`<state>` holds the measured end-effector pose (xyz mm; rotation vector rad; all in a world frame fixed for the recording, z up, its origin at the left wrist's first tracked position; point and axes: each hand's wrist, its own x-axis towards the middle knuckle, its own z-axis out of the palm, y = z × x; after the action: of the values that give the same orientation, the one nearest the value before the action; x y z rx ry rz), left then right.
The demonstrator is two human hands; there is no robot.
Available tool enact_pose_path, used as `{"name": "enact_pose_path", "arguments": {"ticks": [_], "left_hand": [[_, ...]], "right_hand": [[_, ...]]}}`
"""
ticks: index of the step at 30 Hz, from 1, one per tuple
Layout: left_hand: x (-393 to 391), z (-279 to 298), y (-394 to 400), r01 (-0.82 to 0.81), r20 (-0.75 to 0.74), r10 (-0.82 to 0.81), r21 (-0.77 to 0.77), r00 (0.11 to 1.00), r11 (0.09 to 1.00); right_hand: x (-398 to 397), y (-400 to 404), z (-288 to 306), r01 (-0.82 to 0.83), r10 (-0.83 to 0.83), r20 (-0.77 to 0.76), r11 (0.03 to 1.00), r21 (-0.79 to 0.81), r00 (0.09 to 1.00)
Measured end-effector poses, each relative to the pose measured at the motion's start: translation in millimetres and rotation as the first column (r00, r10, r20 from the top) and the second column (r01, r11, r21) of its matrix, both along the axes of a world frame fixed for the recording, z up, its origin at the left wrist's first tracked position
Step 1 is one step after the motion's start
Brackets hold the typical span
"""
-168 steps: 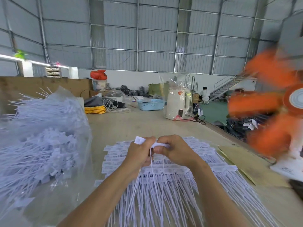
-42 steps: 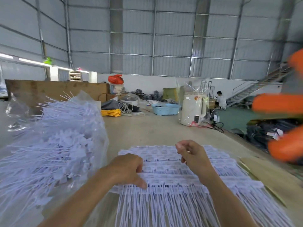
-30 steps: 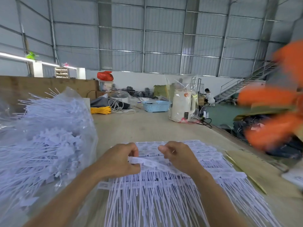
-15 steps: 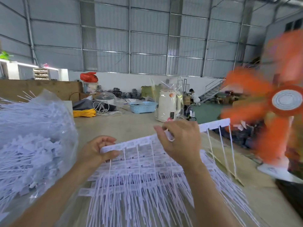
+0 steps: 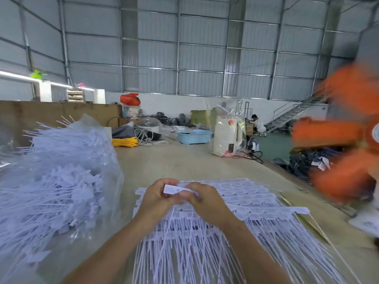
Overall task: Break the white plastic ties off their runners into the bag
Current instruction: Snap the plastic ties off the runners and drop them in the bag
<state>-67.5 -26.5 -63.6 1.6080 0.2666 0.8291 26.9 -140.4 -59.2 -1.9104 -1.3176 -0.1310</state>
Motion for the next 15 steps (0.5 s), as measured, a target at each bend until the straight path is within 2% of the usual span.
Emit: {"name": "enact_pose_path", "arguments": {"ticks": [2, 3, 7, 10, 15], "left_hand": [[-1, 0, -4, 0.049, 0.002, -0.049, -0.19, 0.999, 0.981], [0, 0, -6, 0.044, -0.007, -0.047, -0.212, 0.999, 0.976], [1, -1, -9, -0.018, -0.136, 0.019, 0.009, 0.99, 1.0], [-1, 1, -9, -0.024, -0.113, 0.027, 0.021, 0.993, 0.999], [-4, 2, -9, -0.062, -0.203, 0.079, 0.089, 0.976, 0.994]], "right_hand": [[1, 1, -1, 0.02, -0.02, -0.009, 0.999, 0.051, 1.0], [1, 2, -2, 0.026, -0.026, -0.001, 0.998, 0.065, 1.0], [2, 7, -7, 0.032, -0.034, 0.019, 0.997, 0.067, 0.999], [2, 8, -6, -0.043, 0.046, -0.067, 0.998, 0.034, 0.997], [0, 10, -4, -0.134, 0.126, -0.084, 0.986, -0.097, 0.988]]}}
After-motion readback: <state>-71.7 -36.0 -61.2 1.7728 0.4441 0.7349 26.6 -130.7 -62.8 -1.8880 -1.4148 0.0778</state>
